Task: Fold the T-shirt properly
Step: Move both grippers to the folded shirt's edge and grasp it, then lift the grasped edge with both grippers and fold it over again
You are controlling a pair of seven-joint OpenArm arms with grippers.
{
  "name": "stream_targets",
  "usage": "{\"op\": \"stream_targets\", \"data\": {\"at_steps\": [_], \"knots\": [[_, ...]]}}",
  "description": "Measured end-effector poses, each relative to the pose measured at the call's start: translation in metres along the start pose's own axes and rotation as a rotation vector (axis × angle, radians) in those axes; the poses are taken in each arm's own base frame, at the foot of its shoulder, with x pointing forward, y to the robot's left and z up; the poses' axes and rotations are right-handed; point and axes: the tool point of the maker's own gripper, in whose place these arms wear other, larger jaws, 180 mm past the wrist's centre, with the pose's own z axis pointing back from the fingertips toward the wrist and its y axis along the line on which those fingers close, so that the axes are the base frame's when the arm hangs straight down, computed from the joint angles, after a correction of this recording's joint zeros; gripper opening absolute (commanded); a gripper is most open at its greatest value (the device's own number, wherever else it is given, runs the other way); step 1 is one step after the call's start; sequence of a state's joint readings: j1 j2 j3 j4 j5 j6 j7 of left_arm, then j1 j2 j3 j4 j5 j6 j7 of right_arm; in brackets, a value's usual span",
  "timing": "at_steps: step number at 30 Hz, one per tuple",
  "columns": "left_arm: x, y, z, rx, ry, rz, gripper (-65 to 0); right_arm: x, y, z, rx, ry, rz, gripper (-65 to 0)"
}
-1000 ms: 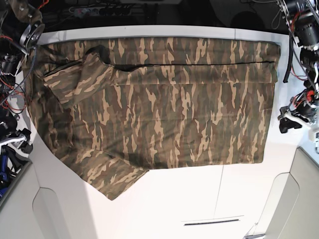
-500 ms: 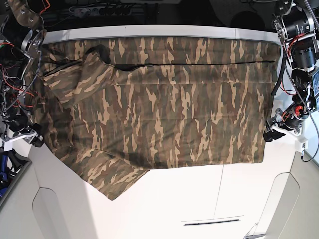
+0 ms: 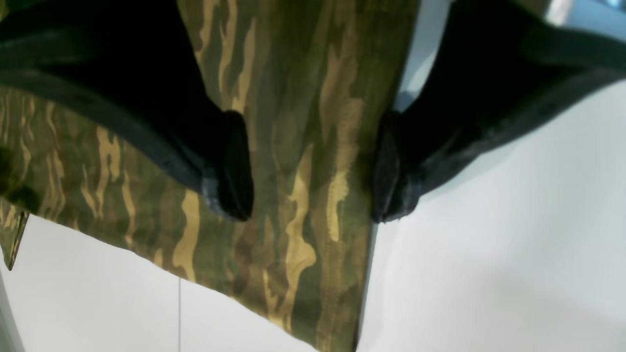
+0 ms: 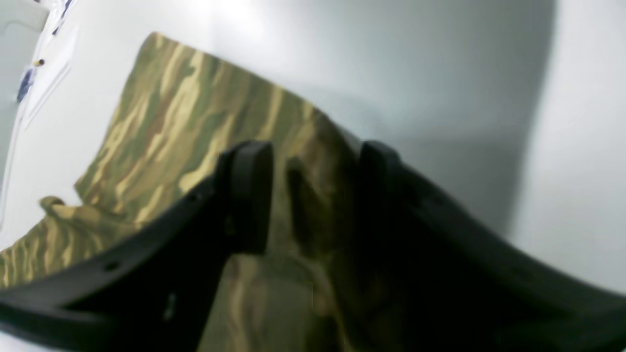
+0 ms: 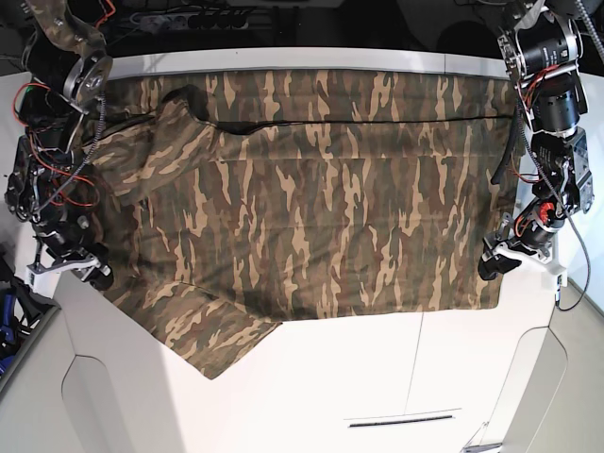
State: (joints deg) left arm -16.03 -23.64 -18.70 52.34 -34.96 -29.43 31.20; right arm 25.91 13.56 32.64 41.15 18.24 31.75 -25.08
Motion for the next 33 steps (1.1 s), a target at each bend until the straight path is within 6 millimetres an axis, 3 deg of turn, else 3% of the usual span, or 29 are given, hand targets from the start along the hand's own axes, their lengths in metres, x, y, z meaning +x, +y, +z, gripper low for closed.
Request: {"op": "stream_targets", "data": {"at_steps": [4,8,10,12,17,23,30,33], "knots": [[0.000,0.001,0.000,0.003,0.000,0.003,-24.2,-0.004,0.009,-0.004,0.018,0.015,0.017,-36.3],[0.000,0.001,0.000,0.006,0.000,0.004,-25.9,-0.008,0.013,-0.006,0.025,0.032,0.038,-48.1],[0.000,0.001,0.000,0.007,0.001,0.003,-32.4,-0.011,0.015,-0.007,0.027,0.048,0.043,-55.8],[-0.001,0.002,0.000,0.010,0.005,0.001,-42.9,-0.014,0.015,-0.007,0.028,0.062,0.043,-63.5],[-0.004,0.001,-0.001,0.013,0.023,-0.005,-64.7,-0.016,0.015,-0.007,0.028,0.076,0.044,-65.0],[0.005,-0.004,-0.004,0.004,0.040,-0.060,-65.0,-0.019,0.019,-0.005,0.043,0.110,0.069,-65.0],[0.018,-0.016,0.009,-0.133,0.032,-0.093,-65.0,-0.020,0.029,0.003,0.074,0.175,0.063,-65.0],[0.020,-0.015,0.014,-0.152,0.051,-0.068,-65.0,-0.010,0.038,0.008,0.102,0.174,0.073,-65.0]]}}
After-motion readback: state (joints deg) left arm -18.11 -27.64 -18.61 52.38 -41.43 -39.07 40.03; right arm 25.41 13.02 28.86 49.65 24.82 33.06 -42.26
